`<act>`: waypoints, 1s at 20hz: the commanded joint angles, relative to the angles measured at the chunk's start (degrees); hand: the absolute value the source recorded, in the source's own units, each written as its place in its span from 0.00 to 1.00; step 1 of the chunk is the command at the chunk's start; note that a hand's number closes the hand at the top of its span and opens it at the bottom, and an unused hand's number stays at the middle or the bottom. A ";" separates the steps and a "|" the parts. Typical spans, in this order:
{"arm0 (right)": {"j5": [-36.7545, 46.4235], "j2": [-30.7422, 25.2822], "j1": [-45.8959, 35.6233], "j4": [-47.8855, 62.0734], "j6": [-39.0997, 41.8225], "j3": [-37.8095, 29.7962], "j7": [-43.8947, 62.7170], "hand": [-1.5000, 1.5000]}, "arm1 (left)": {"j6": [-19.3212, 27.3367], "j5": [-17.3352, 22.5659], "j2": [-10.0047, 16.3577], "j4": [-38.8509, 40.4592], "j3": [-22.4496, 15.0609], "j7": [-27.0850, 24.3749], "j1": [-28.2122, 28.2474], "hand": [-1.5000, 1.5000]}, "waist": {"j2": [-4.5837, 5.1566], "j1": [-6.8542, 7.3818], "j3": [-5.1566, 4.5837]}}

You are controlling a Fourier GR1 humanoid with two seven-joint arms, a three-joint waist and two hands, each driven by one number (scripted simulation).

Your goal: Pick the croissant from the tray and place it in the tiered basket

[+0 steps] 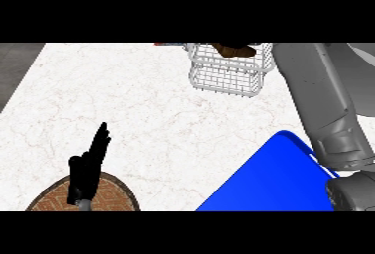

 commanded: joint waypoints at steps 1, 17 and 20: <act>-5.76 0.73 0.58 0.11 -2.10 -5.29 -4.84 0.00 | -0.80 0.34 -0.19 3.94 0.81 -2.87 1.85 0.50 | 0.09 -0.52 -0.55; -12.12 -17.52 5.29 -5.22 -9.98 -17.08 -3.79 0.00 | 1.39 -0.30 -1.18 0.36 1.17 0.52 2.32 0.50 | -0.63 -2.50 -0.54; -15.76 -23.92 9.24 -5.33 -4.50 -20.80 -3.75 0.00 | -0.41 0.37 0.39 -0.38 1.64 -1.23 4.99 0.50 | -0.65 -2.45 -0.53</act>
